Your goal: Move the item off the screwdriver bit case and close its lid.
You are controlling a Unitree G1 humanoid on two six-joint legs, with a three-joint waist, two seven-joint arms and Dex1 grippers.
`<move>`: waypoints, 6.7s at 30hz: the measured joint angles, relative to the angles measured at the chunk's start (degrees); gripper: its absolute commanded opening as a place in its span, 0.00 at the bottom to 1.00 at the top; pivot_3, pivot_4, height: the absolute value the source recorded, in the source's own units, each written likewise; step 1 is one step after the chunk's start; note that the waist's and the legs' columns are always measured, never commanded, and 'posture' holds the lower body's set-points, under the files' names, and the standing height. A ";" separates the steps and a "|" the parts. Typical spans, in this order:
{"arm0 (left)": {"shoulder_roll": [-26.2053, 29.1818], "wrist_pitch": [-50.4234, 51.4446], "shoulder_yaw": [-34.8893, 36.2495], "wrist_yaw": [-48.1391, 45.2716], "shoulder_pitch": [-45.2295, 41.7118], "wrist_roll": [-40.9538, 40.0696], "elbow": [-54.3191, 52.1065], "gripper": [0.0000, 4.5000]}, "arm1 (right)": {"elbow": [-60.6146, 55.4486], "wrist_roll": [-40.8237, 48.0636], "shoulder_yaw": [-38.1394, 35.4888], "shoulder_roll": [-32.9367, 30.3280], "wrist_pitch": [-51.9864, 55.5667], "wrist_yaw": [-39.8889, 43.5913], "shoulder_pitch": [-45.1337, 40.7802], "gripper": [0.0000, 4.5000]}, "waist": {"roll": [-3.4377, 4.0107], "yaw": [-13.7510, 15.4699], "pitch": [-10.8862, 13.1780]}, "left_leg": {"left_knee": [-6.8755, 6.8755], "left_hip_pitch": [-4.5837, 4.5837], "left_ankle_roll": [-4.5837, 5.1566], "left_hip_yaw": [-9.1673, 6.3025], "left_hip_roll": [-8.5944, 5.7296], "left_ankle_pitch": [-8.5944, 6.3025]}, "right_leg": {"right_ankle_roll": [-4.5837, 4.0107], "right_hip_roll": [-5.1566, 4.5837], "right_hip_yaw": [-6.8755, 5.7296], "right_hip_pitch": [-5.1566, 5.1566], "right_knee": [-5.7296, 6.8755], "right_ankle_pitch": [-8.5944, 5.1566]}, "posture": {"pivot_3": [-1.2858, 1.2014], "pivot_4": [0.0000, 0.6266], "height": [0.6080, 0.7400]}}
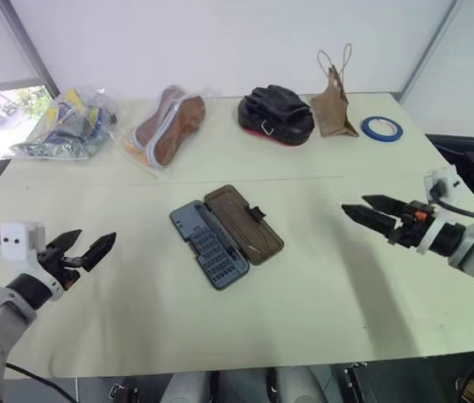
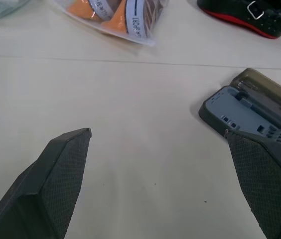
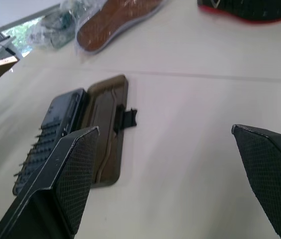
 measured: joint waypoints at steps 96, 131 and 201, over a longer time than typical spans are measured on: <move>16.42 -4.91 -27.30 -34.60 -18.16 4.18 11.89 1.00 | 12.38 -48.61 48.77 -4.35 -43.78 -2.33 -14.99 0.01 | 0.26 1.10 0.12 | 0.14 -0.56 -0.01 -0.04 -0.20 0.03 | 0.16 -0.04 -0.12 -0.47 0.02 0.16 | 0.52 0.24 1.00; 16.46 -5.05 -27.49 -35.64 -16.60 5.42 10.85 1.00 | 40.72 -64.33 46.92 14.88 -86.37 5.57 -24.68 0.01 | 0.28 -1.93 0.13 | -0.09 0.08 -0.25 -0.04 0.09 0.16 | 0.07 0.29 0.06 -0.20 0.29 0.17 | 0.52 0.24 1.00; 11.08 -23.32 -35.17 -30.40 -2.34 19.11 7.09 0.00 | 14.23 -38.55 41.47 10.34 -28.46 11.72 -18.83 1.00 | 0.43 -0.26 0.18 | -0.07 0.04 -0.12 -0.01 0.02 0.08 | -0.13 0.10 0.02 -0.12 0.10 0.08 | 0.52 0.24 1.00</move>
